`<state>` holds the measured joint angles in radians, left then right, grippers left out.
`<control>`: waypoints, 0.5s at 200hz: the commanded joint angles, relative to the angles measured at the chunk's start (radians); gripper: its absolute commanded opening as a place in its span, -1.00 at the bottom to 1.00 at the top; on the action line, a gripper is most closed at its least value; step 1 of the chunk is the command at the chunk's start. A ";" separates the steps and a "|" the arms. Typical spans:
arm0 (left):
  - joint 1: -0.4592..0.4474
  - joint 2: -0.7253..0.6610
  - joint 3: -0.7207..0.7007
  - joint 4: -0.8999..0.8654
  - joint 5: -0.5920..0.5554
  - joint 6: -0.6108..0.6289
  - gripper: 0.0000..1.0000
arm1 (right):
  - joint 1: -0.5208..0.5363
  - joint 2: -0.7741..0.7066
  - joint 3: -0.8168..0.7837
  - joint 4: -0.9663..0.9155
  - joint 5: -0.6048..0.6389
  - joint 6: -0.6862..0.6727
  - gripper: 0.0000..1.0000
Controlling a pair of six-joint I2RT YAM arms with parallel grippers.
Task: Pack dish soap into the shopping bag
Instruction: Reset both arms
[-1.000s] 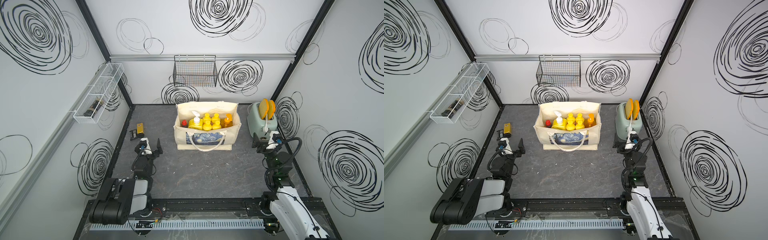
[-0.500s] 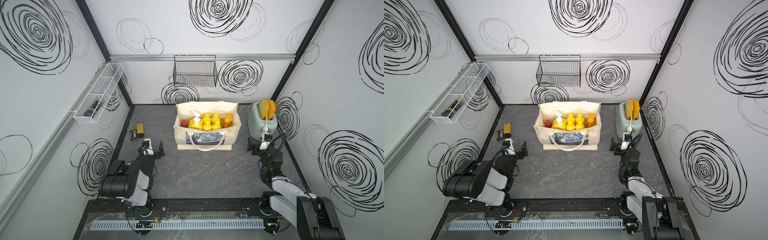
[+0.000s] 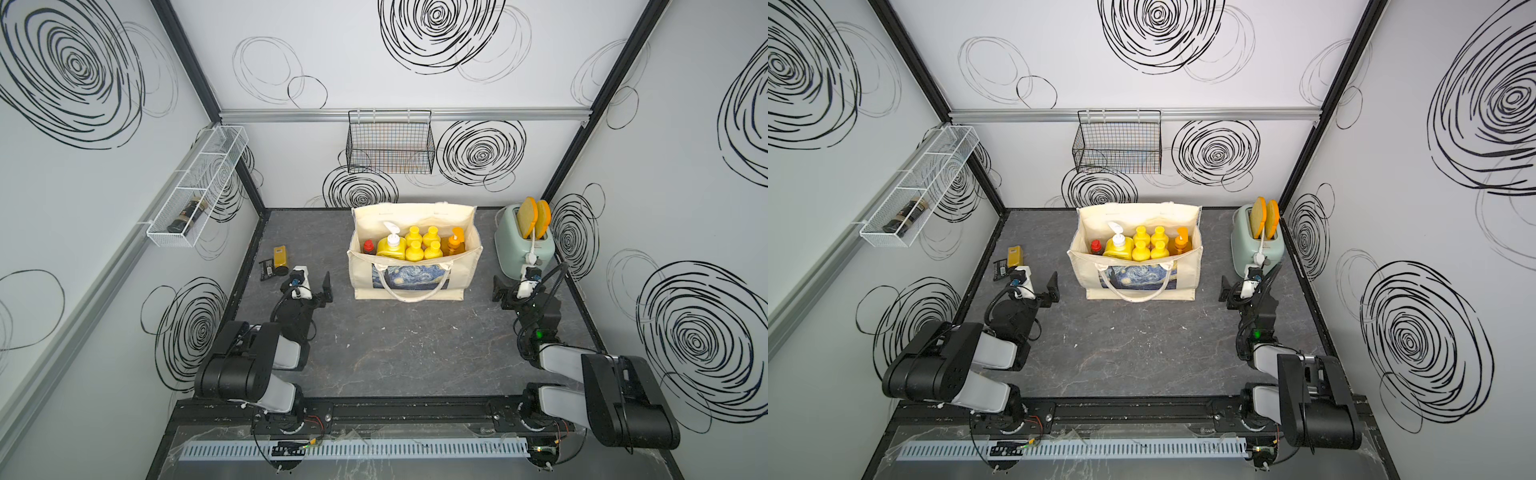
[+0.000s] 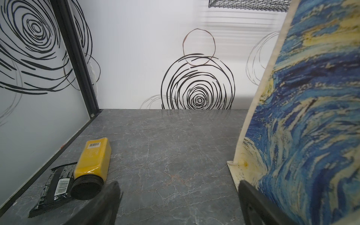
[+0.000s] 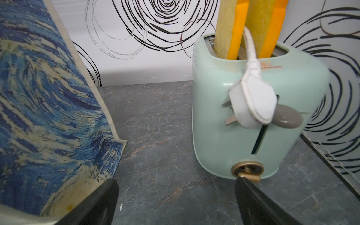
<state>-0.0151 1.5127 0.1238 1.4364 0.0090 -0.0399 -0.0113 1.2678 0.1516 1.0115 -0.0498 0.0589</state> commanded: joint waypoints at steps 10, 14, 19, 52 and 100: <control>-0.009 -0.014 0.014 0.037 -0.009 0.020 0.92 | 0.004 0.099 0.015 0.161 0.009 -0.025 0.95; -0.009 -0.015 0.014 0.036 -0.009 0.021 0.93 | 0.008 0.112 0.006 0.183 0.017 -0.027 0.95; -0.011 -0.015 0.014 0.036 -0.010 0.022 0.93 | 0.011 0.128 -0.004 0.213 0.029 -0.027 0.95; -0.014 -0.016 0.016 0.035 -0.013 0.025 0.92 | 0.024 0.169 0.035 0.176 -0.013 -0.065 0.95; -0.045 -0.018 0.029 0.008 -0.075 0.044 0.92 | -0.012 0.213 0.112 0.081 -0.046 -0.030 0.95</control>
<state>-0.0345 1.5124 0.1249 1.4220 -0.0124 -0.0242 -0.0151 1.4738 0.2501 1.1072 -0.0769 0.0223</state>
